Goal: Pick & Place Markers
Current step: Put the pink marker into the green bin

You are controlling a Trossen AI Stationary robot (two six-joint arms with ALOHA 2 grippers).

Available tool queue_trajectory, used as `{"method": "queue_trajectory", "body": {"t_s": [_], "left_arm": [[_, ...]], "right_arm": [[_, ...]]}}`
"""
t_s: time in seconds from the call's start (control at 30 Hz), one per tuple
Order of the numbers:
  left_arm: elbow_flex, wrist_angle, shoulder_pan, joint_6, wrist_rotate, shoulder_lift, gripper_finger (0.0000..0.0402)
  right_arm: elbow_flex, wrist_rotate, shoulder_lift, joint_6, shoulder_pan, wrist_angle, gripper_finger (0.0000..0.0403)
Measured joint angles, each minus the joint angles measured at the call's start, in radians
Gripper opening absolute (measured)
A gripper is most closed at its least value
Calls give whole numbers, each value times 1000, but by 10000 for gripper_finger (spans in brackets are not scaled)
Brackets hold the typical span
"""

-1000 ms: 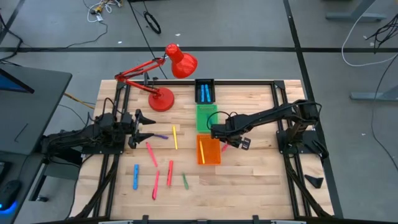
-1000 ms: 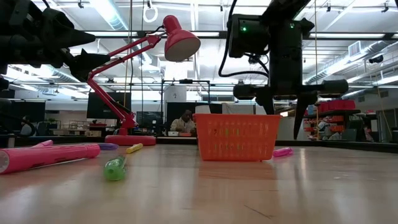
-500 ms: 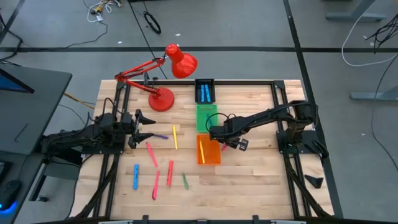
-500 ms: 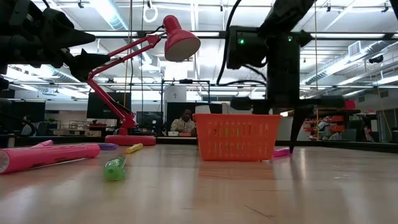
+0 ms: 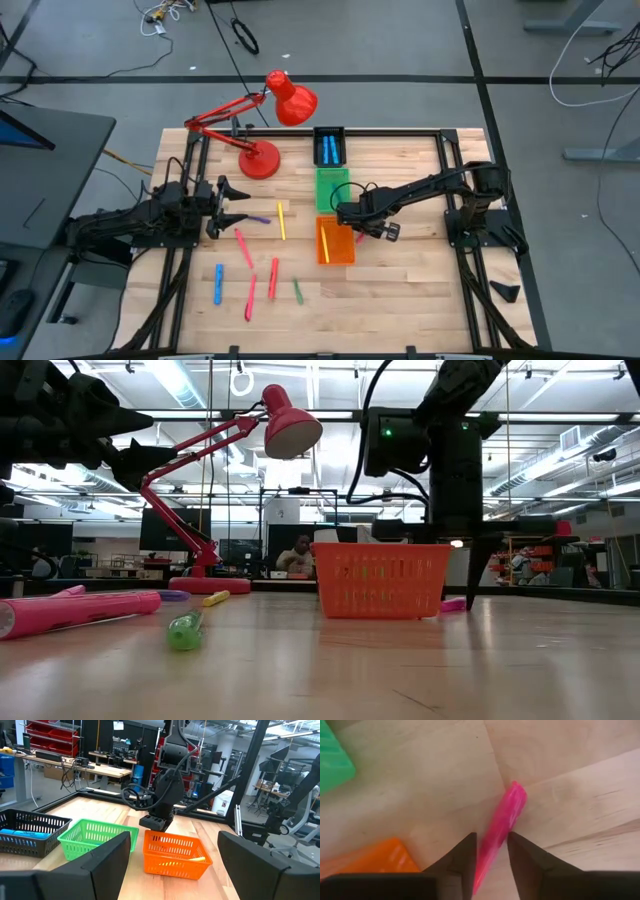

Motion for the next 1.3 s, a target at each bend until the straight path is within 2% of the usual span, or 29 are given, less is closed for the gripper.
{"method": "queue_trajectory", "body": {"t_s": [0.2, 0.33, 0.63, 0.83, 1.3], "left_arm": [[0, 0, 0, 0, 0, 0, 307], [0, 0, 0, 0, 0, 0, 307], [0, 0, 0, 0, 0, 0, 307], [0, 0, 0, 0, 0, 0, 307], [0, 0, 0, 0, 0, 0, 307]], "right_arm": [[-1, 0, 0, -16, 0, -10, 52], [1, -1, 0, -34, 0, -28, 27], [-5, -11, -21, -173, -19, -92, 43], [-4, -19, -102, -288, -56, -214, 44], [-2, -46, -266, -499, -118, -306, 45]]}}
